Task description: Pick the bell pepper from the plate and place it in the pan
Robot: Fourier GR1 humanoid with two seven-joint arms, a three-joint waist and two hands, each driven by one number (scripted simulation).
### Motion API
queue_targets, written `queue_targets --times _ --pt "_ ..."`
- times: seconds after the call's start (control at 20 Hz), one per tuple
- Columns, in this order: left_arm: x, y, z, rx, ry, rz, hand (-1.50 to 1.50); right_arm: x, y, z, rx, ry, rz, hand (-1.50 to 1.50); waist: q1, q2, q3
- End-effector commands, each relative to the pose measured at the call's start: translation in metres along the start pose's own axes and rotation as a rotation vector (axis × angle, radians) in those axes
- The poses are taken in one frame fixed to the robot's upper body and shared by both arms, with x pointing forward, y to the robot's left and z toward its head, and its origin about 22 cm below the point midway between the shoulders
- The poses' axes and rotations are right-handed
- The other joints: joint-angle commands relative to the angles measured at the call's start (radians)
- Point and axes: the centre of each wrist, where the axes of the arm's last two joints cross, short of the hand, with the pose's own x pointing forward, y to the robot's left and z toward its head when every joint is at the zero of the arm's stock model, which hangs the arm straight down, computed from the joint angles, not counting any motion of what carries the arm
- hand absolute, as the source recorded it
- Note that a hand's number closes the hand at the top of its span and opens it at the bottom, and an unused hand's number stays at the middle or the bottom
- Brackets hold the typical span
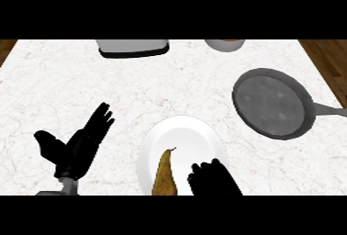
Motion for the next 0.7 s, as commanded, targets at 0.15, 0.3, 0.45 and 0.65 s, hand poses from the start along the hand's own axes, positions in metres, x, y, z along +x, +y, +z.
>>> queue_targets --times 0.15,0.3,0.45,0.65 --pt "0.005 0.004 0.004 -0.013 -0.011 -0.004 0.00 -0.026 -0.051 0.076 -0.446 0.004 -0.228 1.50 0.011 0.002 0.000" --pt "-0.004 -0.002 0.002 -0.017 -0.013 0.014 0.00 -0.029 -0.064 0.112 -0.504 0.004 -0.384 1.50 0.023 0.010 -0.002" --pt "-0.004 -0.006 0.001 -0.038 -0.007 0.013 0.00 -0.037 -0.067 0.128 -0.550 0.015 -0.547 1.50 0.039 0.017 0.000" --pt "0.001 0.001 -0.006 -0.049 -0.010 0.000 0.00 -0.053 -0.053 0.125 -0.571 0.065 -0.635 1.50 0.057 0.023 0.000"
